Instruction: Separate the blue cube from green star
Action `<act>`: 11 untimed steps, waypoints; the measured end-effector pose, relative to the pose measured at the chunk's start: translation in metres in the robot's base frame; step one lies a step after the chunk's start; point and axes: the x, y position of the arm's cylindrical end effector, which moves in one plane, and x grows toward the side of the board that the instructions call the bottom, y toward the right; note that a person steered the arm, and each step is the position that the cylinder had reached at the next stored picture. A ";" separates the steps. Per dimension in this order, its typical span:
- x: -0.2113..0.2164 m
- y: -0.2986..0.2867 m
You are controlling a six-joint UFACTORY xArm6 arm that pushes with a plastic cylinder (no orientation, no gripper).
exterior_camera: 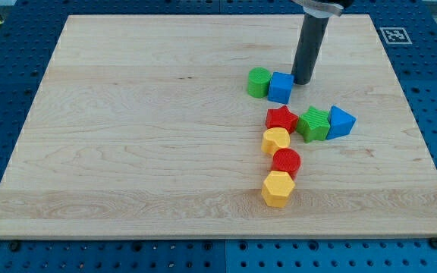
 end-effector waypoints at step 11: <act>0.023 -0.010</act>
